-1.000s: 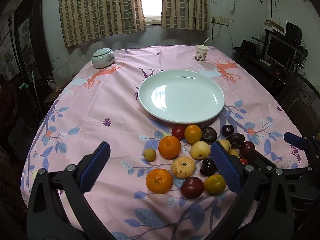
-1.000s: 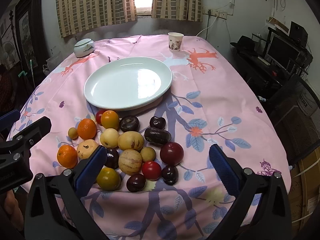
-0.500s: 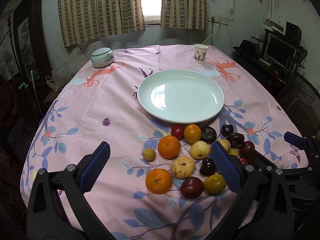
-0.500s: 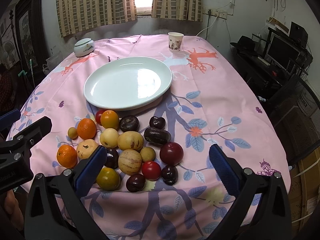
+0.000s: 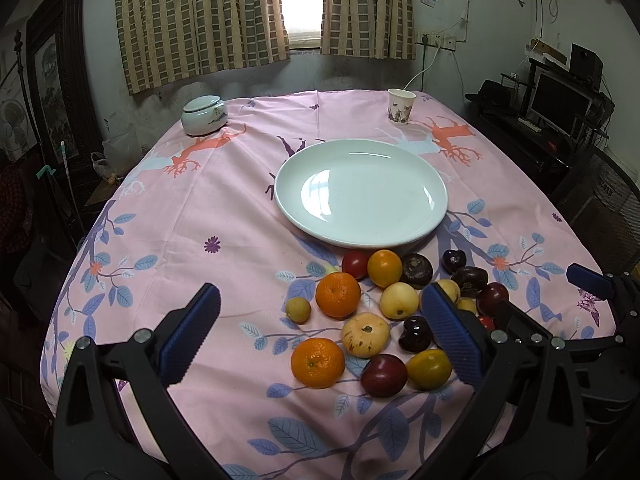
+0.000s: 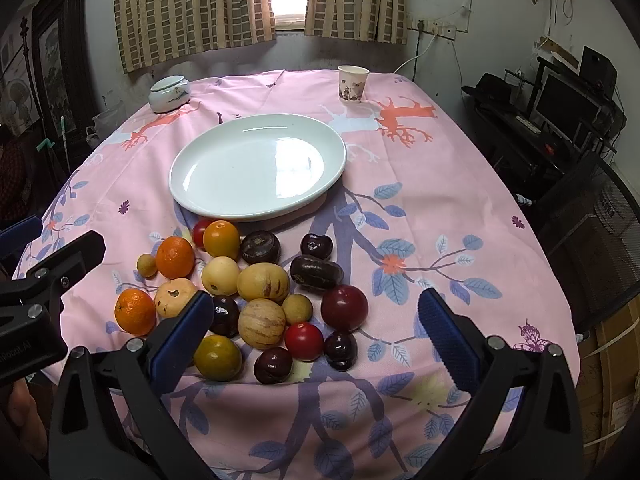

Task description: Organize fruits

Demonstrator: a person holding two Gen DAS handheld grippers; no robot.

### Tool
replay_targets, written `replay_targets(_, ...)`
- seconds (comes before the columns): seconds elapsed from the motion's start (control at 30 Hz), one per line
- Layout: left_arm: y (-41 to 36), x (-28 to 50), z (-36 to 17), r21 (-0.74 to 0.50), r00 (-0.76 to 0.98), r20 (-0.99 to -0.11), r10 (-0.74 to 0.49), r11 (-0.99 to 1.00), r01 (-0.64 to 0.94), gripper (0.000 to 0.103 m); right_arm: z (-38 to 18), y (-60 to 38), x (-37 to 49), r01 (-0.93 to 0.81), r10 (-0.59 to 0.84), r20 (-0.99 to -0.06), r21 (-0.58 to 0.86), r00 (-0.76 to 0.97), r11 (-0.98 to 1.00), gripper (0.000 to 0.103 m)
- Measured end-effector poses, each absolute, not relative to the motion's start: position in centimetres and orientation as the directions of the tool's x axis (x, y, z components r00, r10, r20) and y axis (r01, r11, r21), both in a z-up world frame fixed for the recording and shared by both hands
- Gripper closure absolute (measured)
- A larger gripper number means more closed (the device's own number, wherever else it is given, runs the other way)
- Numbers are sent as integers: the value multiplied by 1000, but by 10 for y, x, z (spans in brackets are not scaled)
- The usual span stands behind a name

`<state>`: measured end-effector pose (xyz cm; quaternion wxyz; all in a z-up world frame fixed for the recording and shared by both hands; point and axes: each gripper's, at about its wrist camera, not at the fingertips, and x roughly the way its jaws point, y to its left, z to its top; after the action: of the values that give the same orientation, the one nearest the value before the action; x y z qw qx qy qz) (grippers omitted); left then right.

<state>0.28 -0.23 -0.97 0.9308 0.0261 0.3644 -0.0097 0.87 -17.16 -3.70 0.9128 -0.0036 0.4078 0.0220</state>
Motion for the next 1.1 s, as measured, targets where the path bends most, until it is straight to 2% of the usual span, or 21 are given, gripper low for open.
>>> replay_targets(1.1, -6, -2, -16, 33, 729, -685, -6, 999, 38, 2, -35, -159, 3, -107, 68, -749, -4, 659, 994, 1)
